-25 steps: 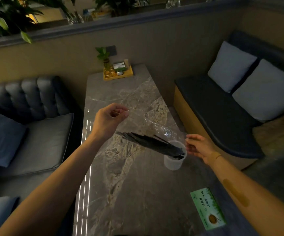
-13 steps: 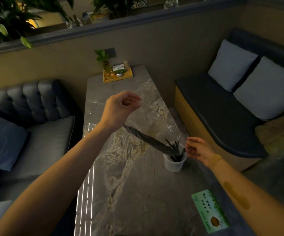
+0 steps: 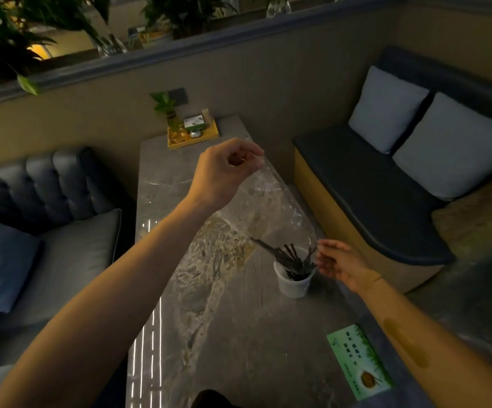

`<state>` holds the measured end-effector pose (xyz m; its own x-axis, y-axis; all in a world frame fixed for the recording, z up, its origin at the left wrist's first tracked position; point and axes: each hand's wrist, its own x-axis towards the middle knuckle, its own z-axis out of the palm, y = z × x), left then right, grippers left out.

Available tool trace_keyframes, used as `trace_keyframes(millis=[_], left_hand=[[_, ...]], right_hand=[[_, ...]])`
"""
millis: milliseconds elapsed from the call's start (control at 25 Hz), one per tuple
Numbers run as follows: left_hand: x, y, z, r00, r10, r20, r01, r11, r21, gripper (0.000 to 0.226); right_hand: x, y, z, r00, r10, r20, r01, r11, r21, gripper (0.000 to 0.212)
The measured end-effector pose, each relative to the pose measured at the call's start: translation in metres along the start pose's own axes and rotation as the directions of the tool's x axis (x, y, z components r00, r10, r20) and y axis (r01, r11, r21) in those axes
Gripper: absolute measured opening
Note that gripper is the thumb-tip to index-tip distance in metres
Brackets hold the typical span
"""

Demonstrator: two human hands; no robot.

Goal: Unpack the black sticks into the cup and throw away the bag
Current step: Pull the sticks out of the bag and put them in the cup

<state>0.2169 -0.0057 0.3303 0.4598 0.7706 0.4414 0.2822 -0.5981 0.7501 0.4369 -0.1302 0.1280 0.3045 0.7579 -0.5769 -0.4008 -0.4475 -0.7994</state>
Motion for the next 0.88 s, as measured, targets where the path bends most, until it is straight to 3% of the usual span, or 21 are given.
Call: trace_keyframes(millis=[560, 880], left_hand=[[-0.011, 0.003, -0.045, 0.989, 0.014, -0.144, -0.026, 0.997, -0.075, 0.014], [-0.058, -0.037, -0.133, 0.917, -0.142, -0.374, 0.096, 0.986, -0.137, 0.015]], right_hand=[[-0.027, -0.021, 0.032, 0.993, -0.106, 0.055, 0.104, 0.994, 0.038, 0.019], [-0.039, -0.039, 0.084, 0.974, -0.161, 0.162, 0.154, 0.987, 0.052, 0.014]])
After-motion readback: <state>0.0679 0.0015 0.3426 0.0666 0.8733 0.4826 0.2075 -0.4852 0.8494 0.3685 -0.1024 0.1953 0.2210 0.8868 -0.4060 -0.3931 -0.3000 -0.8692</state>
